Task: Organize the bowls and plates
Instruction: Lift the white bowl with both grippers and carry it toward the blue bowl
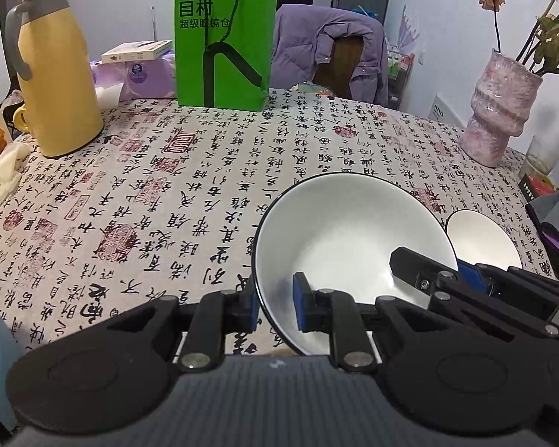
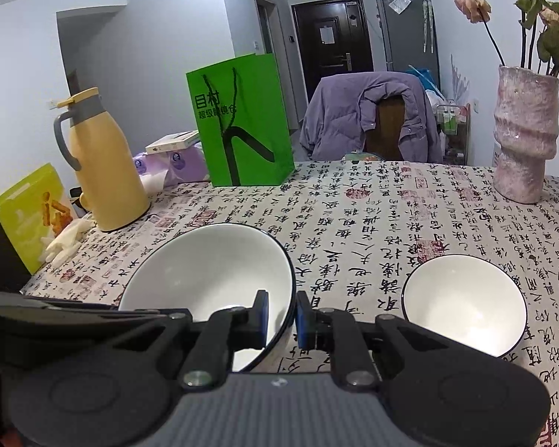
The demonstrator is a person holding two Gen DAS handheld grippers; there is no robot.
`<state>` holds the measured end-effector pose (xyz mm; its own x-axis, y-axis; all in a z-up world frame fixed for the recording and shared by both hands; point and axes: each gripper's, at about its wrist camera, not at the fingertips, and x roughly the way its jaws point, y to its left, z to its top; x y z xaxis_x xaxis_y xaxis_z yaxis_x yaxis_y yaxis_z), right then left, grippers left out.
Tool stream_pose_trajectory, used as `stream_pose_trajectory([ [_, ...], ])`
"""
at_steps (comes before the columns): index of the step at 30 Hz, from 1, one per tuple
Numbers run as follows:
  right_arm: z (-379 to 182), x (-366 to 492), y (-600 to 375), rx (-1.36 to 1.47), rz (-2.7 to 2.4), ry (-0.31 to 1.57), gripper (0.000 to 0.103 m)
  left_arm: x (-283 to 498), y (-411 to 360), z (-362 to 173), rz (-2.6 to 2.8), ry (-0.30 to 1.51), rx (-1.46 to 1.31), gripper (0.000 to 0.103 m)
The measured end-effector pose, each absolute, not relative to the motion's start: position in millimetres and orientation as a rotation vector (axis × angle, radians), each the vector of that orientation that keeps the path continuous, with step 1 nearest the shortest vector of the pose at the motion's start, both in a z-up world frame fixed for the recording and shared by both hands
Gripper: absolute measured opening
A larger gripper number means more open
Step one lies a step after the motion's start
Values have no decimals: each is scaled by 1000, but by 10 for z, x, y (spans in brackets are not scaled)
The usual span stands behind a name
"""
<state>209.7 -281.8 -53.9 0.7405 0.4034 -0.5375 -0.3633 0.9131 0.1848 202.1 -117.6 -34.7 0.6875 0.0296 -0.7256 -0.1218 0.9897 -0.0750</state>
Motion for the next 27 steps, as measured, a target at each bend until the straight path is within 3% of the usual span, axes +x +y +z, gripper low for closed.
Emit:
stream_pose_trajectory([
  [27,-257,1678,-2512,37,445,559,14,1579,-848,-87,102,755,-140,18],
])
